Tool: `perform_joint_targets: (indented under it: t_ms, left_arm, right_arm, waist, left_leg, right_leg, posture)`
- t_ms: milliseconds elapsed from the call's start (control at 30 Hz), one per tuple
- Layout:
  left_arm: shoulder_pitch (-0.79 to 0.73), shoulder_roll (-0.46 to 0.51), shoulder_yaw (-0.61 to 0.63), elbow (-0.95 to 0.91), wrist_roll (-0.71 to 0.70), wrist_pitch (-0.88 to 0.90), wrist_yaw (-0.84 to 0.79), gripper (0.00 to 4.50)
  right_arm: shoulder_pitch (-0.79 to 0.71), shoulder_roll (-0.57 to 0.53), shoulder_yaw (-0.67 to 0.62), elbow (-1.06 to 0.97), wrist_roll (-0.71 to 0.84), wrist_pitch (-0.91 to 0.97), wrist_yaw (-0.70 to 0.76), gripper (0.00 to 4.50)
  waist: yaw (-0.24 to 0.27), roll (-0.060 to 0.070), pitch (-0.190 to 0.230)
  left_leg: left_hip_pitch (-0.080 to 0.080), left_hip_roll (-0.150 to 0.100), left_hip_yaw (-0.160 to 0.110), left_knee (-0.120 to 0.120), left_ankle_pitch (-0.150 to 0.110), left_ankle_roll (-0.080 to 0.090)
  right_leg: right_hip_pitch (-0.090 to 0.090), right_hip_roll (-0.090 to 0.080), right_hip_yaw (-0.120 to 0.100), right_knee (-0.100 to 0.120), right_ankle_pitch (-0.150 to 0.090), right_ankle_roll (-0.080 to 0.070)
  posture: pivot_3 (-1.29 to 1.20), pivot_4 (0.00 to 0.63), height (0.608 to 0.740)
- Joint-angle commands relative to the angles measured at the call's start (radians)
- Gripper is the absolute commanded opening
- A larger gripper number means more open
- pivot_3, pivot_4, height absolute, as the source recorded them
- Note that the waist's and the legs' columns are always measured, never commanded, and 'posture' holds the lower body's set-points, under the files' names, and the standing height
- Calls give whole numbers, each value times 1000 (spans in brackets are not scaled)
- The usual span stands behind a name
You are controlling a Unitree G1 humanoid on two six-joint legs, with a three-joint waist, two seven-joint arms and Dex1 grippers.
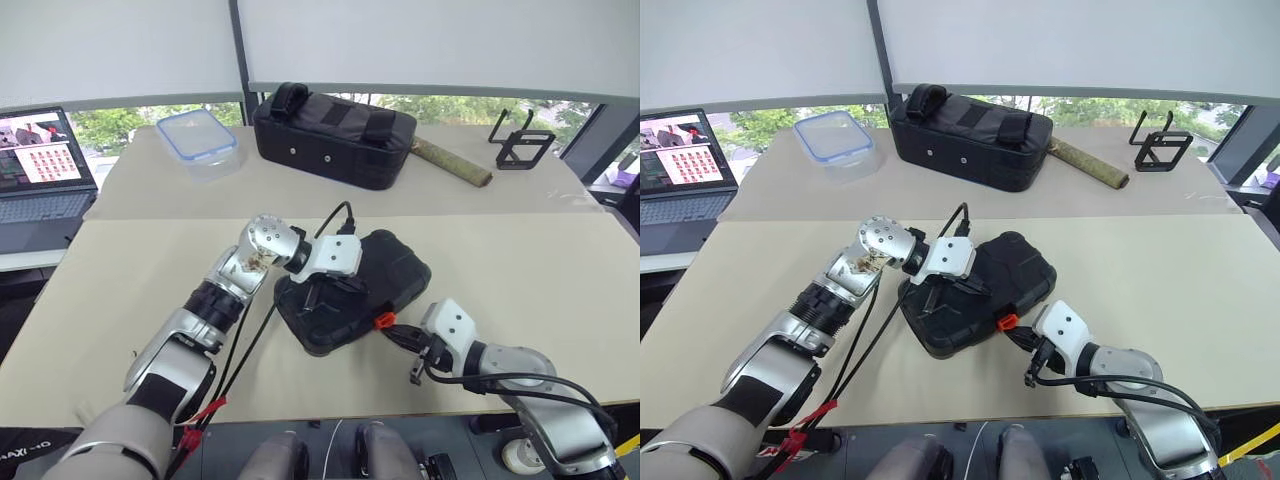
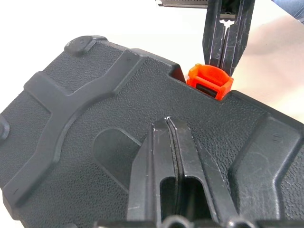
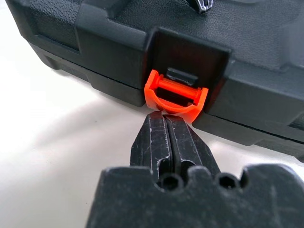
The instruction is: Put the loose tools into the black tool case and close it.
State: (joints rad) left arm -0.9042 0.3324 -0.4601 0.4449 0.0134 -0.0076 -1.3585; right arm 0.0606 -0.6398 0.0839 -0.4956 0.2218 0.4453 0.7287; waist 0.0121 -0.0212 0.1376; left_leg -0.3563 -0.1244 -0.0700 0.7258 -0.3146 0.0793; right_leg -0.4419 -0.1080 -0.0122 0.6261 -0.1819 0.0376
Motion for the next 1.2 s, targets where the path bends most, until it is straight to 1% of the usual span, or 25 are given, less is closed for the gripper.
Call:
perform_joint_targets:
  t_ms: [33,367,467,500,533,567,600,667,700,767,800,833,900,933,967,1000,1033,1133,1167,1200]
  left_arm:
    - [41,10,-65,69,75,16,-8,56]
    - [73,31,-45,45,65,35,3,56]
    - [91,65,11,-3,22,107,8,56]
    - [99,81,39,-28,-1,144,7,290]
    - [104,90,56,-48,-16,170,8,290]
    - [111,103,81,-75,-40,200,7,682]
    - [121,124,111,-111,-69,248,6,890]
    - [163,202,199,-224,-148,374,0,1651]
    - [199,260,251,-281,-194,431,-13,1892]
    - [278,371,339,-386,-276,521,-43,2817]
    - [322,423,384,-438,-320,556,-60,3116]
    - [384,488,449,-490,-373,600,-89,3496]
    - [499,599,567,-591,-470,696,-125,4118]
    - [569,657,630,-636,-508,745,-144,4491]
    - [637,702,683,-671,-534,770,-162,4500]
    - [698,735,730,-702,-555,786,-173,4500]
    - [757,754,779,-716,-566,793,-170,4500]
    - [862,746,882,-744,-593,805,-113,4500]
    - [888,739,903,-755,-601,807,-97,4500]
    - [907,735,915,-763,-609,807,-86,4500]
  right_arm:
    - [-43,0,-61,-77,47,-32,9,0]
    - [-57,-29,-74,-92,78,7,42,0]
    - [-18,-80,-115,-118,110,24,79,0]
    - [-6,-102,-137,-128,127,31,98,0]
    - [3,-115,-153,-133,140,34,110,0]
    - [9,-131,-175,-138,158,41,123,0]
    - [12,-149,-205,-138,182,53,137,286]
    - [12,-205,-308,-119,278,100,208,819]
    - [8,-240,-362,-104,339,126,258,1049]
    - [2,-306,-452,-70,444,177,349,1930]
    - [-1,-337,-492,-45,484,198,390,2210]
    - [-9,-375,-528,-11,518,224,434,2585]
    - [-19,-438,-579,60,554,249,511,3114]
    - [-23,-469,-592,97,560,257,548,3587]
    - [-26,-494,-600,127,565,263,578,3807]
    - [-28,-514,-604,156,566,265,607,4291]
    - [-34,-530,-600,177,567,264,628,4439]
    - [-57,-549,-571,225,550,243,658,4477]
    - [-67,-552,-556,241,535,230,665,4477]
    - [-75,-553,-545,252,524,222,670,4477]
  waist:
    - [0,0,0]
    - [-3,0,0]
    - [-3,0,0]
    - [-3,0,0]
    - [-4,0,0]
    - [-5,0,0]
    - [-6,0,0]
    - [-8,1,1]
    - [-12,2,3]
    - [-23,3,5]
    - [-26,4,6]
    - [-26,4,7]
    - [-23,5,14]
    - [-20,5,16]
    - [-16,5,19]
    - [-13,6,20]
    - [-7,7,21]
    - [12,11,23]
    - [15,11,23]
    - [15,11,23]
  left_leg:
    - [2,0,0,-1,0,0]
    - [4,1,0,-5,0,0]
    - [4,1,0,-5,0,0]
    - [4,1,0,-6,0,0]
    - [4,1,0,-7,0,0]
    - [4,1,0,-8,0,0]
    - [4,1,0,-9,0,0]
    - [4,2,0,-10,0,0]
    - [4,2,0,-10,0,0]
    - [3,2,1,-12,0,-1]
    - [3,2,0,-13,0,-1]
    - [3,2,0,-14,0,-1]
    - [2,3,1,-15,0,-1]
    - [0,3,0,-15,0,-1]
    - [-1,3,0,-15,0,-1]
    - [-2,3,0,-15,0,-1]
    - [-3,2,0,-15,-1,-1]
    - [-4,2,0,-15,-1,0]
    - [-4,2,0,-15,-2,-2]
    - [-6,2,0,-15,-5,-8]
  right_leg:
    - [1,0,0,-1,0,0]
    - [3,0,1,-2,0,1]
    - [3,0,1,-2,-1,1]
    - [2,0,1,-2,-1,1]
    - [2,0,1,-2,-1,1]
    - [2,0,1,-3,-1,1]
    - [1,0,1,-3,-1,1]
    - [1,1,1,-3,-1,1]
    - [0,1,1,-3,-1,1]
    - [-2,0,2,-3,-1,0]
    - [-3,0,2,-4,-1,-1]
    - [-4,1,2,-4,-2,-1]
    - [-6,0,2,-4,-2,-2]
    - [-7,0,1,-4,-2,-2]
    - [-7,0,1,-5,-2,-2]
    - [-9,0,0,-7,-2,-2]
    - [-9,0,0,-9,-2,-2]
    - [-10,-1,-2,-13,-2,-2]
    - [-10,-2,-1,-14,-2,-2]
    - [-10,-4,-1,-14,-1,-2]
  posture:
    - [0,150,714]
    - [0,150,714]
    - [0,150,714]
    - [0,150,714]
    - [0,150,714]
    - [0,150,714]
    - [0,150,714]
    - [0,150,714]
    - [0,150,714]
    - [0,150,714]
    - [0,150,714]
    - [0,150,714]
    - [0,150,714]
    - [0,150,714]
    - [0,150,714]
    - [0,150,714]
    - [0,150,714]
    - [0,150,714]
    - [0,150,714]
    - [0,150,714]
